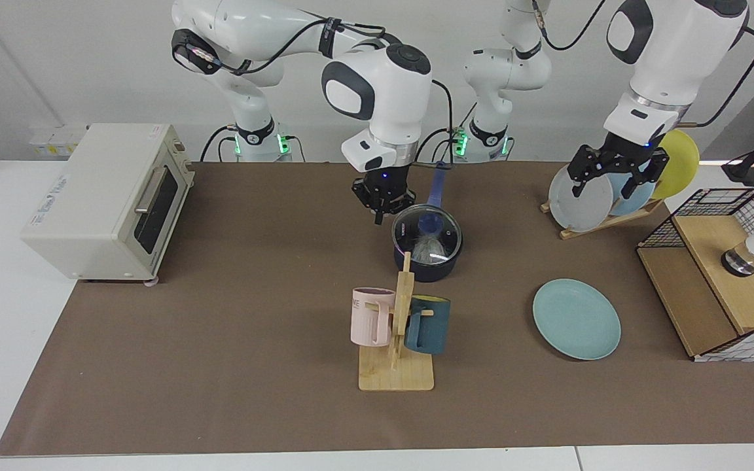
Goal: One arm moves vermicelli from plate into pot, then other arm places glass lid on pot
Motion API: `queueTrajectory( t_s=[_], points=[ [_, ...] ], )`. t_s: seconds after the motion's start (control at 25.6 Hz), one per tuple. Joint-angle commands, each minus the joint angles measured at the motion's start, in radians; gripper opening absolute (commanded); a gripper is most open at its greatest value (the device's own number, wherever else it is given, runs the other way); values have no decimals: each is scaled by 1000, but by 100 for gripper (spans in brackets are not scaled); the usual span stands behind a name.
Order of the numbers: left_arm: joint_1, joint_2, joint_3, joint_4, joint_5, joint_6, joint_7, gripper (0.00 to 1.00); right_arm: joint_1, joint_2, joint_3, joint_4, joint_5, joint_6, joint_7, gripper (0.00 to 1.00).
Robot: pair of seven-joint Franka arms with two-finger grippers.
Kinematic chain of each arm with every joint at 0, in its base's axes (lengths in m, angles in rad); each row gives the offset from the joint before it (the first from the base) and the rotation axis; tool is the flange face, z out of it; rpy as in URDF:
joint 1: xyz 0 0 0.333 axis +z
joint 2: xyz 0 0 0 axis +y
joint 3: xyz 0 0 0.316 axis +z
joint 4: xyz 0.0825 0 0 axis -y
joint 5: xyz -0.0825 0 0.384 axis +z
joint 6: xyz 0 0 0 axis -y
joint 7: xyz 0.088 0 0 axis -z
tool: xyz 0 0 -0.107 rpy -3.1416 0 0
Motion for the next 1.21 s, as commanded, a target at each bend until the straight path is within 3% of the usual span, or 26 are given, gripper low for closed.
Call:
queueTrajectory(
  t_s=[0.0,0.04,0.2,0.27,0.31,0.39,0.47,0.62,0.74,0.78,0.82,1.09,1.17],
  points=[
    [-2,4,4,17,-6,-12,2,100,6,-121,-129,8,151,-45,-169,1],
    [-2,4,4,17,-6,-11,2,100,21,-159,-187,8,200,-45,-212,1],
    [-2,4,4,17,-6,-11,2,100,170,-334,-537,-35,444,-16,-411,1],
    [-2,4,4,17,-6,-11,2,100,231,-409,-689,-108,541,19,-522,2],
    [-2,4,4,17,-6,-12,2,100,240,-451,-742,-155,578,44,-577,3],
    [-2,4,4,17,-6,-12,2,100,241,-517,-806,-251,615,90,-684,10],
    [-2,4,4,17,-6,-12,2,100,218,-557,-839,-314,619,108,-776,17],
    [-2,4,4,17,-6,-12,2,100,182,-583,-872,-348,619,105,-841,37],
    [-2,4,4,17,-6,-11,2,100,158,-585,-875,-352,619,108,-864,72],
    [-2,4,4,17,-6,-12,2,100,147,-585,-875,-357,619,111,-866,95],
    [-2,4,4,17,-6,-12,2,100,138,-585,-875,-357,619,110,-869,100],
    [0,4,4,17,-6,-12,2,100,92,-594,-881,-383,621,101,-955,100],
    [-2,4,4,17,-6,-12,2,100,110,-594,-904,-383,624,101,-963,100]
  ],
)
